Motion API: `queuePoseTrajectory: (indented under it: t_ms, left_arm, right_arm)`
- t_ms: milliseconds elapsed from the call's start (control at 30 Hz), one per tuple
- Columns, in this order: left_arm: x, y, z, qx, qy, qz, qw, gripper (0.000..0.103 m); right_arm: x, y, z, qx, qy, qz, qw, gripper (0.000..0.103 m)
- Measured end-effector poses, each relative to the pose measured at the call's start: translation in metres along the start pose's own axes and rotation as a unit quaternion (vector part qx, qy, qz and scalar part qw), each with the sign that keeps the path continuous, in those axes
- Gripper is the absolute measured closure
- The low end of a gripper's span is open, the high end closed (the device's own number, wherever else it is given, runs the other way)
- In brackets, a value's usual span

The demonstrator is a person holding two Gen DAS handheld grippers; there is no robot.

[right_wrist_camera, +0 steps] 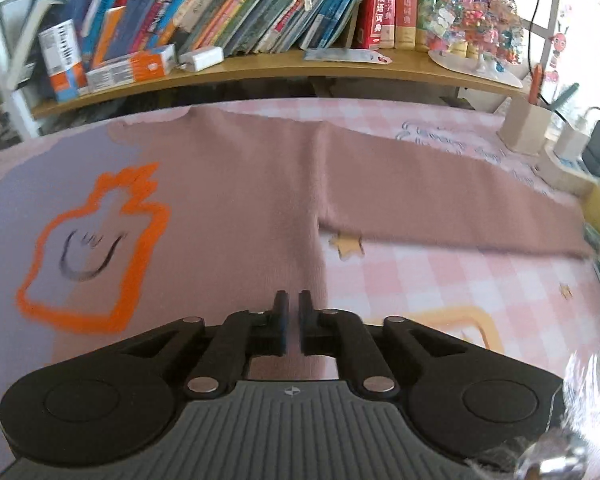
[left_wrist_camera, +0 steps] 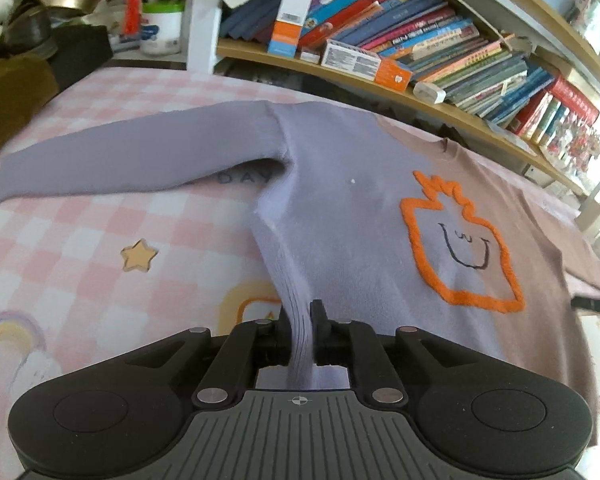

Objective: Fold clothes
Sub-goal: 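Lay the sweater flat, open the right gripper while the left holds the hem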

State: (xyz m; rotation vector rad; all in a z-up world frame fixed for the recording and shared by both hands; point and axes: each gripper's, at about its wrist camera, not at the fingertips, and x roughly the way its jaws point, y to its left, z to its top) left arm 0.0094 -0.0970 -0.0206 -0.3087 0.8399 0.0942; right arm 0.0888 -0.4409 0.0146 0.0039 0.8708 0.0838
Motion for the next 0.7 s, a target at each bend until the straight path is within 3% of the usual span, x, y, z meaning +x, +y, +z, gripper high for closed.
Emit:
queuePoseTrajectory:
  t_ms: [100,233,367,467,533,600,700]
  left_arm:
    - [-0.012,-0.001,-0.012,-0.015,0.002,0.009,0.9998,0.092]
    - [-0.016,-0.004,-0.027,-0.036,0.009,0.026,0.9990,0.092]
    - [-0.021,-0.003,-0.030,-0.087,0.014,0.025,0.9958,0.097]
    - [-0.036,0.005,-0.025,-0.168,-0.005,-0.037,0.9851,0.097]
    - [-0.041,0.000,-0.019,-0.157,-0.010,-0.037,0.9869,0.097]
    - [-0.039,-0.012,-0.015,-0.086,0.002,0.044,0.9953,0.096]
    - [-0.035,-0.018,-0.020,-0.057,0.008,0.075,0.9955,0.092]
  right_arm:
    - [-0.019,-0.005,-0.024,-0.011,0.025,0.015,1.000,0.089]
    - [-0.036,-0.003,-0.048,-0.043,0.047,0.039,0.997,0.075]
    - [-0.042,-0.003,-0.059,-0.067,0.044,0.056,0.995,0.073]
    - [-0.043,-0.011,-0.063,-0.059,0.040,0.063,0.995,0.074]
    - [-0.043,-0.015,-0.065,-0.056,0.035,0.072,0.995,0.074]
    - [-0.043,-0.014,-0.065,-0.060,0.032,0.073,0.995,0.074]
    - [-0.043,-0.015,-0.065,-0.061,0.033,0.075,0.995,0.073]
